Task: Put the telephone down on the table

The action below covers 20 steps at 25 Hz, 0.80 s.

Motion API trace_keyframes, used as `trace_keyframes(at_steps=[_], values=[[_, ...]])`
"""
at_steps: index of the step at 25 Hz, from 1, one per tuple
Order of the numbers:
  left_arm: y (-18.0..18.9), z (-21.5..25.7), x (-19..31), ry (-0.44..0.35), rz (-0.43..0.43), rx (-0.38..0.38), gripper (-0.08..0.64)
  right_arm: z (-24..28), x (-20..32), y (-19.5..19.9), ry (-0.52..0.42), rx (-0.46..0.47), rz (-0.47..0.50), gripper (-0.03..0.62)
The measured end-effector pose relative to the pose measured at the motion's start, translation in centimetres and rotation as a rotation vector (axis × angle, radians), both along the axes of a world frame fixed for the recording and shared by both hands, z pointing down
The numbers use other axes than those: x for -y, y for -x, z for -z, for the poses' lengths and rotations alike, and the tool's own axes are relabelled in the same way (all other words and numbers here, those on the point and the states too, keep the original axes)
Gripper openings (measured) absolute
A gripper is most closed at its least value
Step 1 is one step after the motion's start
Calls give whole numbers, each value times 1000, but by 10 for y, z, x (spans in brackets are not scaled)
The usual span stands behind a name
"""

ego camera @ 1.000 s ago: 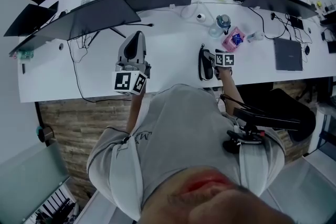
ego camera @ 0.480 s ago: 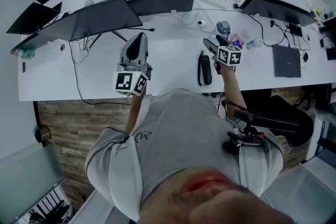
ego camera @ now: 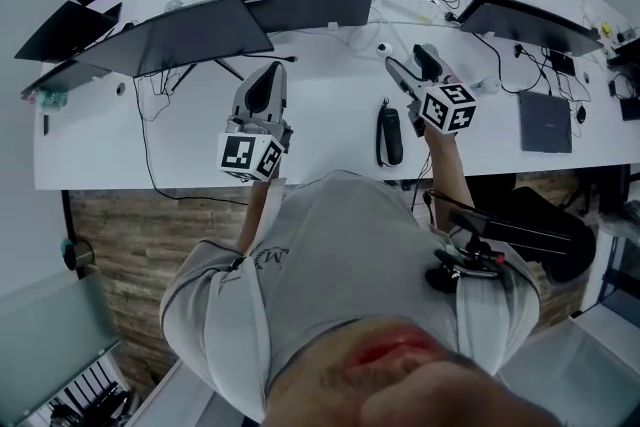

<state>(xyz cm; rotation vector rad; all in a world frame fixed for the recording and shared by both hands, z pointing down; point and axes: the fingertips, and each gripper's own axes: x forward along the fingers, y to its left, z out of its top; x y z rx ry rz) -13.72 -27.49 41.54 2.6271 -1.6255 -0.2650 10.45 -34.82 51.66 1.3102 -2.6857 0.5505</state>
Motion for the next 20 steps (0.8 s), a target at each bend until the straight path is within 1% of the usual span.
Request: trace_keyframes(at_steps=[4, 12, 15, 20], values=[[-2, -1, -1, 4, -13, -4, 9, 39, -6, 7, -89, -4, 13, 331], [-2, 1, -1, 7, -28, -12, 9, 98, -21, 13, -261, -64, 10, 331], [-2, 1, -1, 9, -30, -16, 9, 108, -23, 13, -288, -71, 6, 331], [-2, -1, -1, 9, -32, -18, 9, 106, -24, 14, -284, -73, 8, 331]])
